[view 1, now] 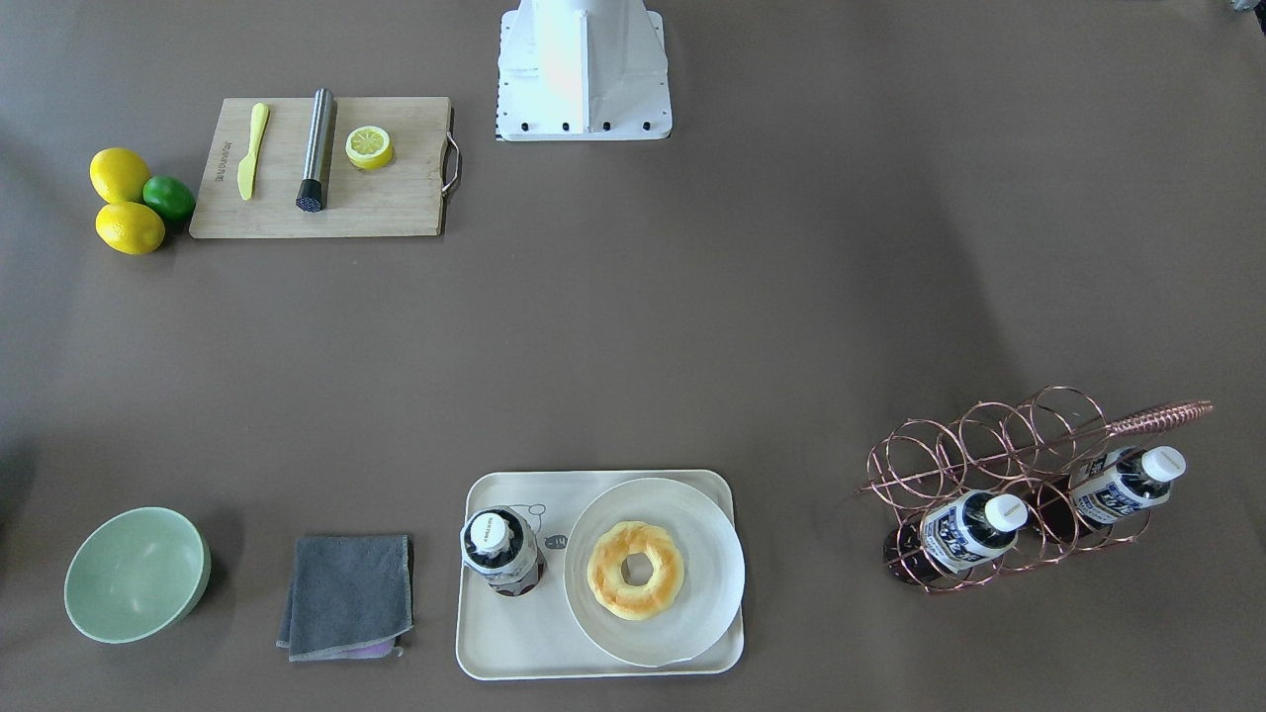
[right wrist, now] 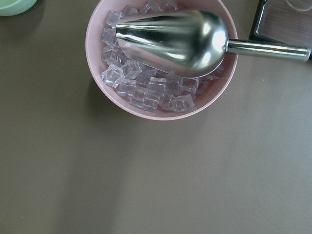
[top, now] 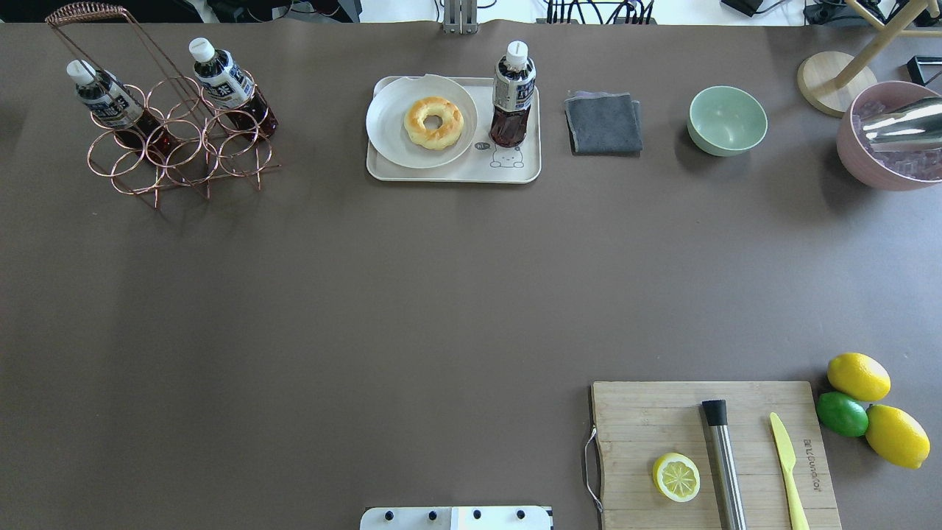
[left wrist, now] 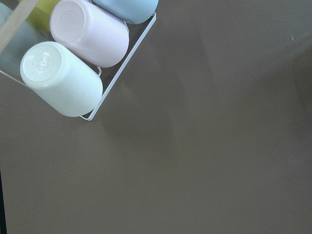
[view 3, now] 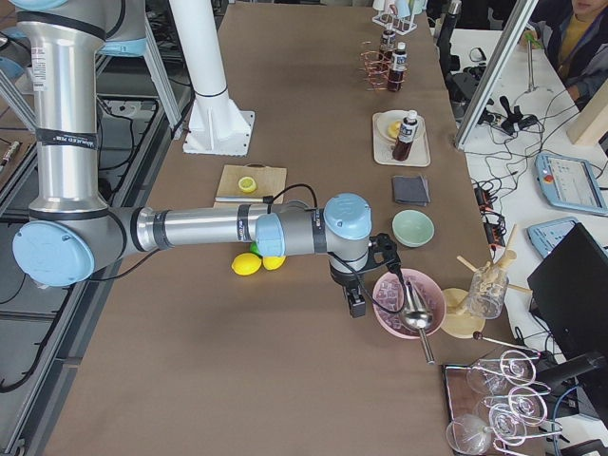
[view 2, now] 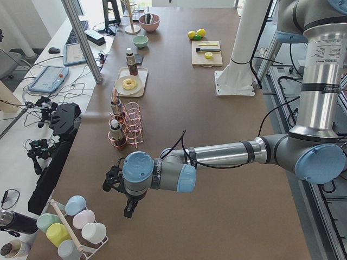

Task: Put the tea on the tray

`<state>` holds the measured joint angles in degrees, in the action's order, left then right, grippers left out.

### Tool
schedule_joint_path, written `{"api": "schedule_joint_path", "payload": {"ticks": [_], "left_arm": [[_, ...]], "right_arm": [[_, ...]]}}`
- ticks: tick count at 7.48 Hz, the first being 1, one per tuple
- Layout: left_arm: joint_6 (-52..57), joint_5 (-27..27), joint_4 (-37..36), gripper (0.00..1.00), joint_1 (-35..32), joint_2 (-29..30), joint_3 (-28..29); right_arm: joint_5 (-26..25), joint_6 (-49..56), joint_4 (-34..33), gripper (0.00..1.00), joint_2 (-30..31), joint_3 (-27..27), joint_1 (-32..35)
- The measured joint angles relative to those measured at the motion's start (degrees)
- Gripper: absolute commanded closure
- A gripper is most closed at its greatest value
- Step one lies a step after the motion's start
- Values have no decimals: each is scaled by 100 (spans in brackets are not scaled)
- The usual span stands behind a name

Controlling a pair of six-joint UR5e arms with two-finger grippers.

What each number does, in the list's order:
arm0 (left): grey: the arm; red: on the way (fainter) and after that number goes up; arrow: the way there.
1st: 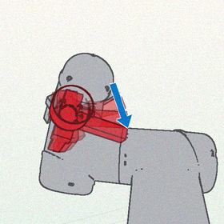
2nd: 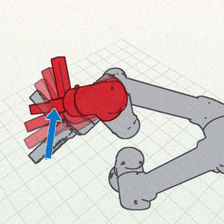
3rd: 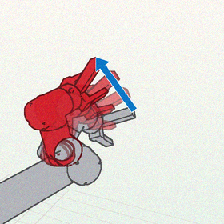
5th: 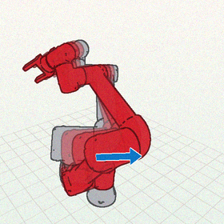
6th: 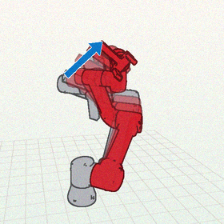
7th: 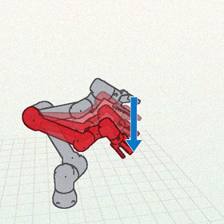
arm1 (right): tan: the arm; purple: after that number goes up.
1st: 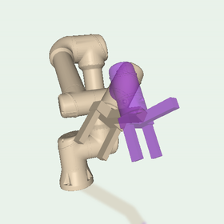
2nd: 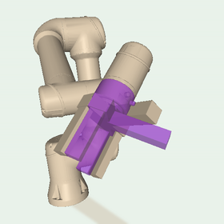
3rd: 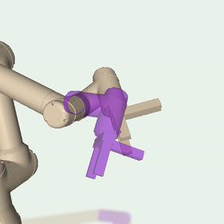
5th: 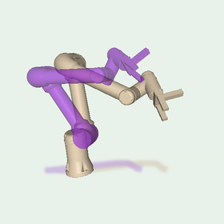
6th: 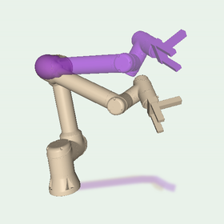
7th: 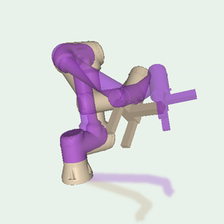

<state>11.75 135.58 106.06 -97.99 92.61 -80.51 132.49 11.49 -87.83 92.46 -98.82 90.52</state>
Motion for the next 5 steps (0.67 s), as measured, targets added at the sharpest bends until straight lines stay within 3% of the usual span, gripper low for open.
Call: {"api": "schedule_joint_path", "payload": {"ticks": [5], "left_arm": [[-238,45,-302,3,8,0,-334]], "right_arm": [[23,-7,11,0,25,3,-89]]}}
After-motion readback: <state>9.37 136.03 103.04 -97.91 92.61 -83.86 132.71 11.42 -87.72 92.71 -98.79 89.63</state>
